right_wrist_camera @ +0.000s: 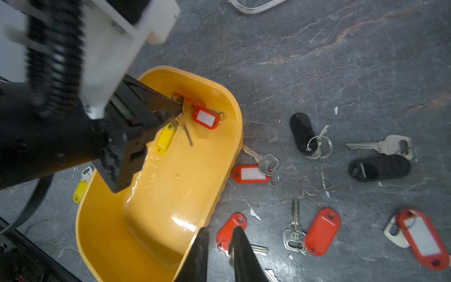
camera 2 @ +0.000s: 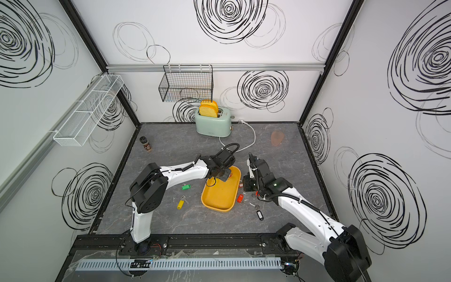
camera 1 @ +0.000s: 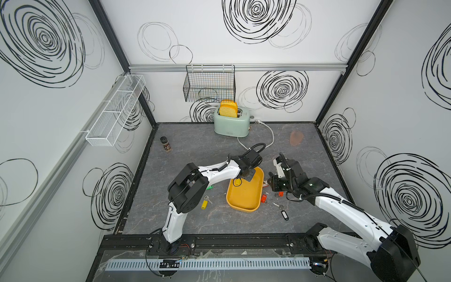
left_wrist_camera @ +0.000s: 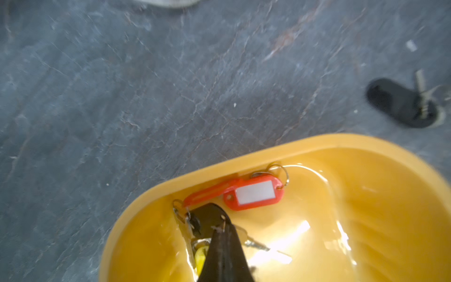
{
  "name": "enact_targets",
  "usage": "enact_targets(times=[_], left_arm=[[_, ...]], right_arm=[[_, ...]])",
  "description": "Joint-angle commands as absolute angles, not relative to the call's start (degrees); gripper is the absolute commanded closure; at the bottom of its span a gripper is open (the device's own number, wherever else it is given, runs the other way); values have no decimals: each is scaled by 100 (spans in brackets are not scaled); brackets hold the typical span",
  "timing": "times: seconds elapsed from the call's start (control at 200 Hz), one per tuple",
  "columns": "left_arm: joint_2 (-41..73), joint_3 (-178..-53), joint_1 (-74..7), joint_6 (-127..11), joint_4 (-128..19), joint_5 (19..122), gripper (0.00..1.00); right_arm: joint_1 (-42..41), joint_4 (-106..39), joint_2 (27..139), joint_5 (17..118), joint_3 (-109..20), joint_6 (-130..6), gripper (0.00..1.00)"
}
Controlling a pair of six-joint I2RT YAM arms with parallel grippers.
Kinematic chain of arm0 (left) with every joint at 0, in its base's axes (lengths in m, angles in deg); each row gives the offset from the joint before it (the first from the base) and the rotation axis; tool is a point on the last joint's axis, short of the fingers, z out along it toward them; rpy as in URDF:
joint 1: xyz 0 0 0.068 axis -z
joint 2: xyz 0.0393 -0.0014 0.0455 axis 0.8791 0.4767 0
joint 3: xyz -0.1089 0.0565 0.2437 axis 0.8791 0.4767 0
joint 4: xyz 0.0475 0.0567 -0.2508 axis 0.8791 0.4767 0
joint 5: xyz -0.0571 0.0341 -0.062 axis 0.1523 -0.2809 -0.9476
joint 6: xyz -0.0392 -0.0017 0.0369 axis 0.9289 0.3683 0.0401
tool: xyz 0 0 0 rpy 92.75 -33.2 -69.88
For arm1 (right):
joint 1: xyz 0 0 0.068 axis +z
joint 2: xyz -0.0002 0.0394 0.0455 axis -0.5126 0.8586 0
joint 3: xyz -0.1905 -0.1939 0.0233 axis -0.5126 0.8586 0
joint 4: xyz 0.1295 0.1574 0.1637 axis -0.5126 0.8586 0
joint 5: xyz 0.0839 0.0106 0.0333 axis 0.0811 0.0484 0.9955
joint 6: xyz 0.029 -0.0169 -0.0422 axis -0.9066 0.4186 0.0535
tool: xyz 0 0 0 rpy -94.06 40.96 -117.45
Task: Take the keys out of the storage box
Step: Pick up the key from the storage box, then place the key at the center of the board.
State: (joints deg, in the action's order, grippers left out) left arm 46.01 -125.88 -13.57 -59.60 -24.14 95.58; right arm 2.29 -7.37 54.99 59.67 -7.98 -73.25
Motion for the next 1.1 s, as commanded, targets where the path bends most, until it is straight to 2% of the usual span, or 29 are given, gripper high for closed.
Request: enact_targets(times=[0.0,0.39,0.59,0.885,1.095], left_arm=[[4044,-12472,-1317,-5833,-2344,9449,100],[2640,-11864,-1354,-5600,-2194,9386,100],[1752,-11156,-1652,-5469,-2019,9568,100],[381,-9792,-2872,-5330,-1770,9495,98],[-111,-8871,-3912,-5111,-1809,9244,98]], right_arm=[[210,-893,5473,6005,-878,-7350,77],[325,-1038,5580,6139,-1020,-7350,77],[453,-1121,5711,6122,-1065,-7374,78],[560,-1277,5881,6138,-1066,-7403,78],[603,-1376,5979,6173,-1024,-7423,78]])
